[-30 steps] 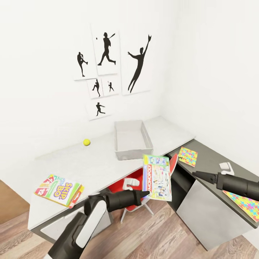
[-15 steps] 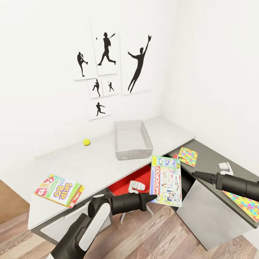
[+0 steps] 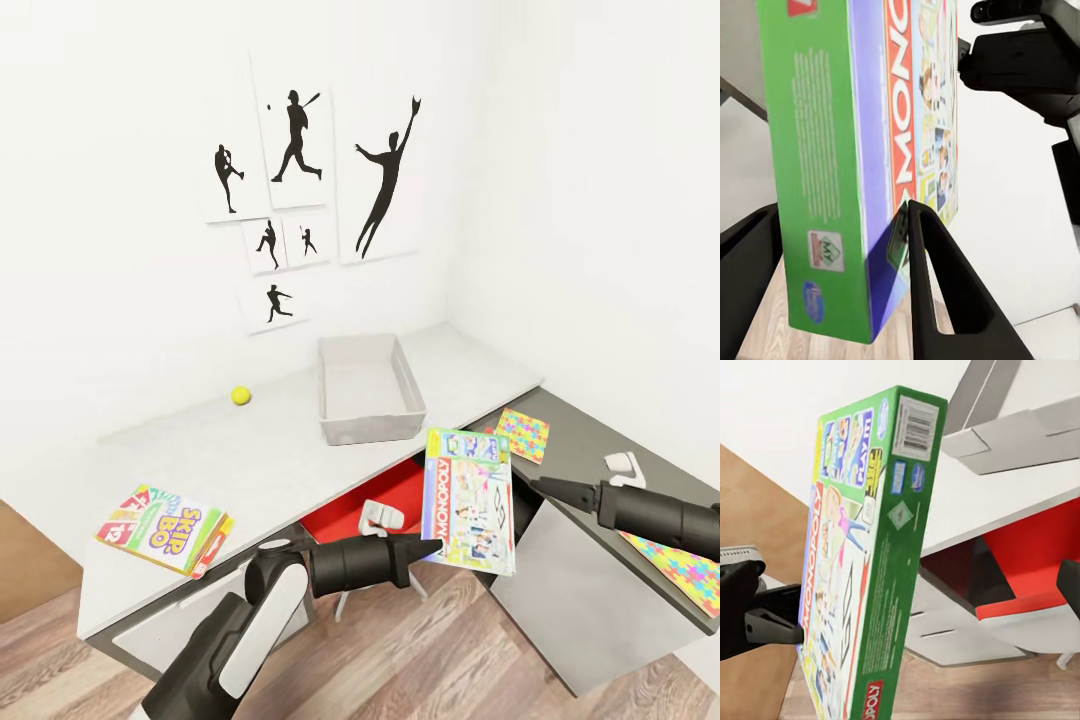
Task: Put all the toys in the child's room - the three board games (two on the bed and one on the table), the two jigsaw puzzles on the table, and the tennis ball on the table - inside the toy box on the table in the child's room.
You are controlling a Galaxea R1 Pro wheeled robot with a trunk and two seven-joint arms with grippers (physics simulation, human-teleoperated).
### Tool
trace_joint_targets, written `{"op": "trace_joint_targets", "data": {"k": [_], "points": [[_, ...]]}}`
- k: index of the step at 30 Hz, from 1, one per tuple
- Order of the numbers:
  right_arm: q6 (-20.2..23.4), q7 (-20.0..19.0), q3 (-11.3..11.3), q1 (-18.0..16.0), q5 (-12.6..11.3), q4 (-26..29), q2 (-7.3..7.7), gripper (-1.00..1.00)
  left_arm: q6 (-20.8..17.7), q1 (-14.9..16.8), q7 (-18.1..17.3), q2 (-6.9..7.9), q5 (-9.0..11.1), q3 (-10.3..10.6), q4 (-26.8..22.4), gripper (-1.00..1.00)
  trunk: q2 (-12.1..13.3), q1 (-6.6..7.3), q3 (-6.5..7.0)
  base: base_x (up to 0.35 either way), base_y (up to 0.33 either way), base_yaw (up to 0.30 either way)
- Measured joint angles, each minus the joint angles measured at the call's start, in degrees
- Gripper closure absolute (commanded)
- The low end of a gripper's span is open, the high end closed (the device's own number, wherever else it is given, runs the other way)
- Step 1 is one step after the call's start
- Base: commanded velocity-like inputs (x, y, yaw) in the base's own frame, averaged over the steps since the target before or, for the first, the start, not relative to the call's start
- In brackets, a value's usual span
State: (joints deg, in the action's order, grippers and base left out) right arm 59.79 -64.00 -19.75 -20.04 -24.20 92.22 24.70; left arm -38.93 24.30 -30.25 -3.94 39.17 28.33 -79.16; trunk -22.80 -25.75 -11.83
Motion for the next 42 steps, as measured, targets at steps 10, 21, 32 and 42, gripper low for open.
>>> {"op": "trace_joint_targets", "data": {"k": [10,21,32,42], "points": [[0.0,0.1,6.7,0.0,-0.8,0.0,-0.73,-1.0,0.1,0.0,-0.1,-0.16,0.0,0.0,-0.1,1.0,0.0,0.0,0.0,0.0,0.0,0.0],[0.0,0.1,9.8,0.0,-0.9,0.0,-1.03,-1.0,0.1,0.0,-0.1,-0.25,0.0,0.0,0.0,1.0,0.0,0.0,0.0,0.0,0.0,0.0],[0.0,0.1,9.8,0.0,-1.0,-0.1,-1.04,-1.0,0.1,0.0,-0.2,-0.16,0.0,0.0,0.0,1.0,0.0,0.0,0.0,0.0,0.0,0.0],[0.0,0.2,8.4,-0.2,-1.0,-1.3,-0.99,-1.0,0.0,0.0,-0.3,-0.03,0.0,0.1,-0.1,1.0,0.0,0.0,0.0,0.0,0.0,0.0]]}}
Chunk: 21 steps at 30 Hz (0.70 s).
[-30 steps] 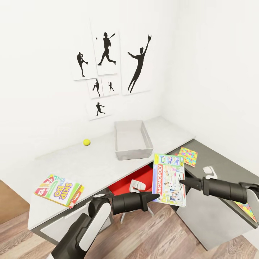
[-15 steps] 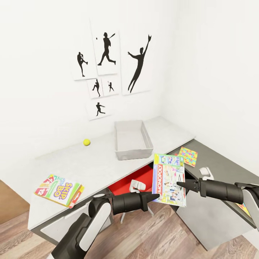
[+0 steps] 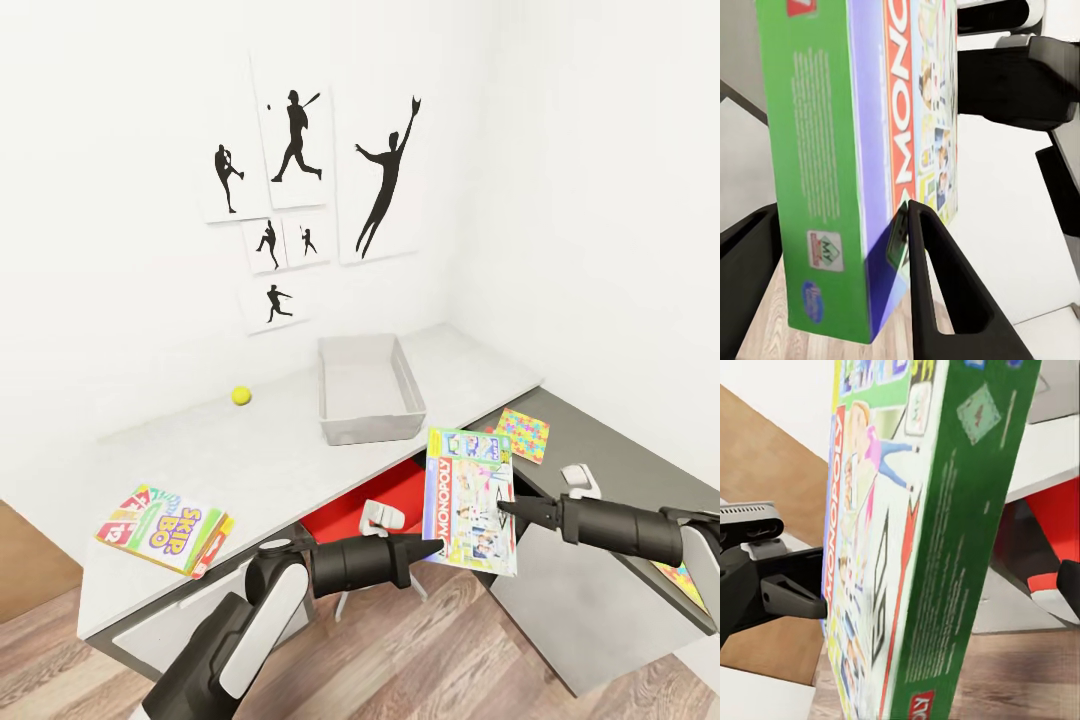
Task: Put all the toys in the child's room - the three board games (two on the bed and one on the table), the two jigsaw puzzles on the table, and the tennis ball on the table - inside the toy box on the table in the child's room.
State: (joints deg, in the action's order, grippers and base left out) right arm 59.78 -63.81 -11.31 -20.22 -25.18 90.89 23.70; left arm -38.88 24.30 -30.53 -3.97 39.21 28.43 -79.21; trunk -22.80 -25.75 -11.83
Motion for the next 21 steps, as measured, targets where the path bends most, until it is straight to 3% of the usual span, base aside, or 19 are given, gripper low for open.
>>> {"op": "trace_joint_targets", "data": {"k": [7,21], "points": [[0.0,0.1,-3.2,0.0,0.0,-1.8,-0.1,-1.0,-0.1,-0.1,0.0,-0.02,0.1,0.1,0.0,1.0,0.0,0.0,0.0,0.0,0.0,0.0],[0.0,0.3,-3.9,0.0,0.1,-2.3,-1.57,-1.0,-0.1,-0.2,-1.2,-0.11,0.1,0.1,0.0,1.0,0.0,0.0,0.0,0.0,0.0,0.0]]}}
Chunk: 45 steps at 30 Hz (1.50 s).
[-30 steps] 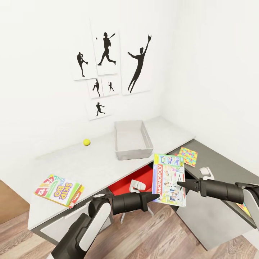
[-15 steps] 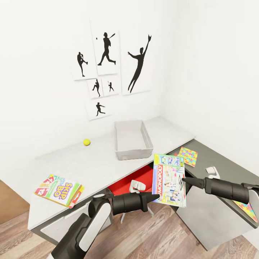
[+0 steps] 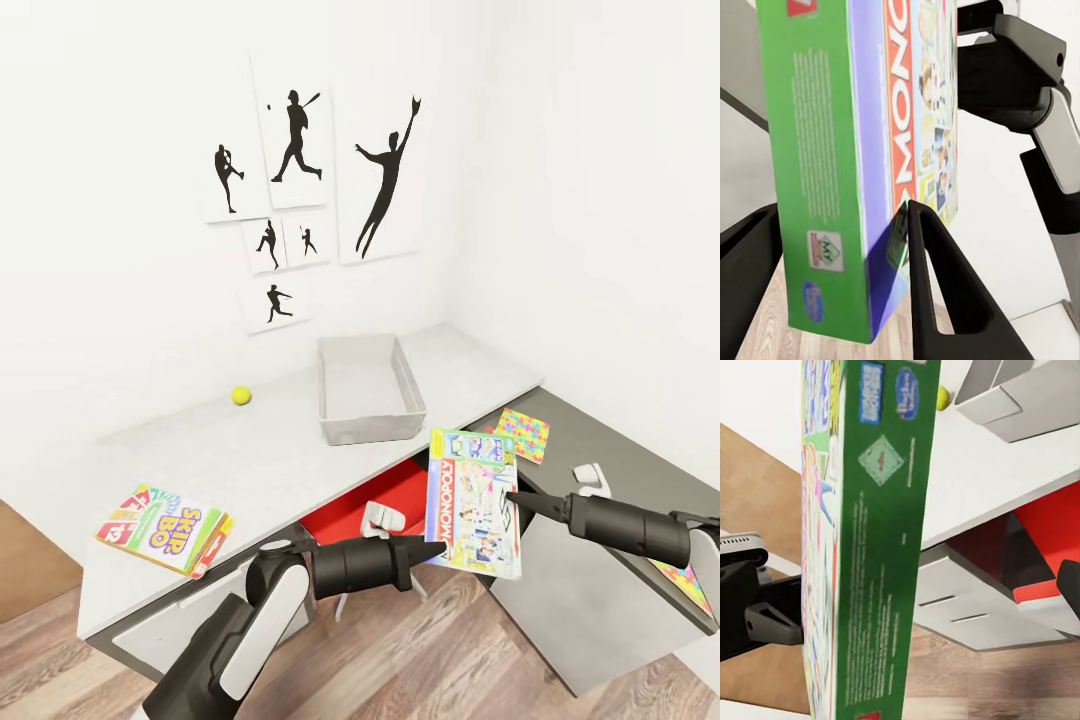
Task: Put all the toys in the child's room - the three board games (two on the bed and one on the table), the two jigsaw puzzles on the table, and the tennis ball on the table - inside the toy box on the table in the child's room.
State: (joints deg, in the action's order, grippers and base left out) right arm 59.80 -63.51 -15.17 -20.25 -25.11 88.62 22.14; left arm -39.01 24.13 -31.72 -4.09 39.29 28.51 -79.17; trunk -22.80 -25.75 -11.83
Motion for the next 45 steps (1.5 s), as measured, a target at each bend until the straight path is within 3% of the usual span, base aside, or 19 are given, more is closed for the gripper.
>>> {"op": "trace_joint_targets", "data": {"k": [22,45], "points": [[0.0,0.2,0.2,0.1,0.4,0.0,-1.36,-1.0,0.1,0.0,0.0,-0.74,-0.1,0.0,0.4,1.0,0.0,0.0,0.0,0.0,0.0,0.0],[0.0,0.2,0.2,0.0,0.5,0.0,-1.58,-1.0,0.1,0.0,0.1,-0.81,-0.2,0.1,0.6,1.0,0.0,0.0,0.0,0.0,0.0,0.0]]}}
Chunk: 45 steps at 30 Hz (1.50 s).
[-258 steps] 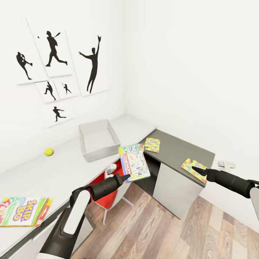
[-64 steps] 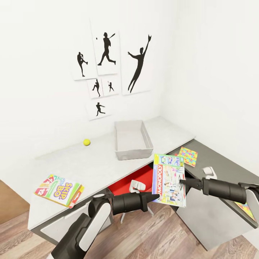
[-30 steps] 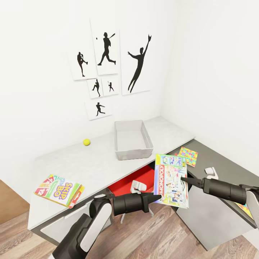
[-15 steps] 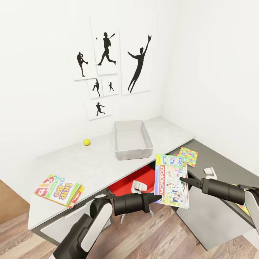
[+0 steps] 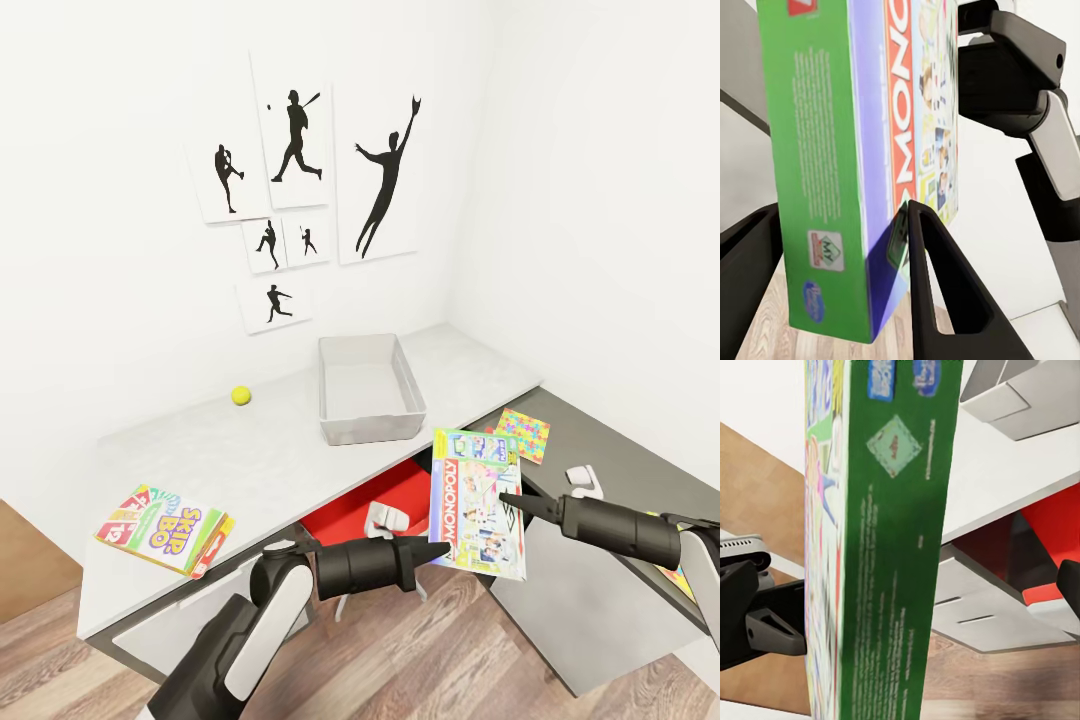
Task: Put all the toys in the child's room - the three board games (two on the bed and one on the table), the two jigsaw puzzles on the table, and the tennis ball on the table - inside the toy box on the table in the child's room.
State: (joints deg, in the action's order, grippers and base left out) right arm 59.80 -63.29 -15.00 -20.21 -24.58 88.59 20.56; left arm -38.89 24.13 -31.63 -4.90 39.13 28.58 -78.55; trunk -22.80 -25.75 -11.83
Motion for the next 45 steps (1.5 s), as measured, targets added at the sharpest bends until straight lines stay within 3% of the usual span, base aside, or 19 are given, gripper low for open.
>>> {"op": "trace_joint_targets", "data": {"k": [5,6,10,15,45], "points": [[0.0,0.0,0.0,0.0,0.0,0.0,0.0,-1.0,0.0,0.0,0.0,-0.04,0.0,0.0,0.0,1.0,0.0,0.0,0.0,0.0,0.0,0.0],[0.0,0.0,-0.1,0.0,0.0,0.0,0.0,1.0,0.0,0.0,0.0,-0.05,0.0,0.0,0.0,1.0,0.0,0.0,0.0,0.0,0.0,0.0],[0.1,0.0,0.0,0.0,-0.7,0.0,-0.01,1.0,0.3,0.0,0.0,-0.07,-0.8,0.0,0.0,1.0,0.0,0.0,0.0,0.0,0.0,0.0],[-1.1,0.2,-0.1,-0.1,1.5,0.0,0.02,1.0,-0.3,0.0,0.0,-0.09,0.9,0.0,-0.1,1.0,0.0,0.0,0.0,0.0,0.0,0.0],[-0.7,0.0,-0.3,0.0,1.0,0.0,0.06,1.0,-0.4,0.0,-0.1,-0.12,1.4,0.0,-0.1,1.0,0.0,0.0,0.0,0.0,0.0,0.0]]}}
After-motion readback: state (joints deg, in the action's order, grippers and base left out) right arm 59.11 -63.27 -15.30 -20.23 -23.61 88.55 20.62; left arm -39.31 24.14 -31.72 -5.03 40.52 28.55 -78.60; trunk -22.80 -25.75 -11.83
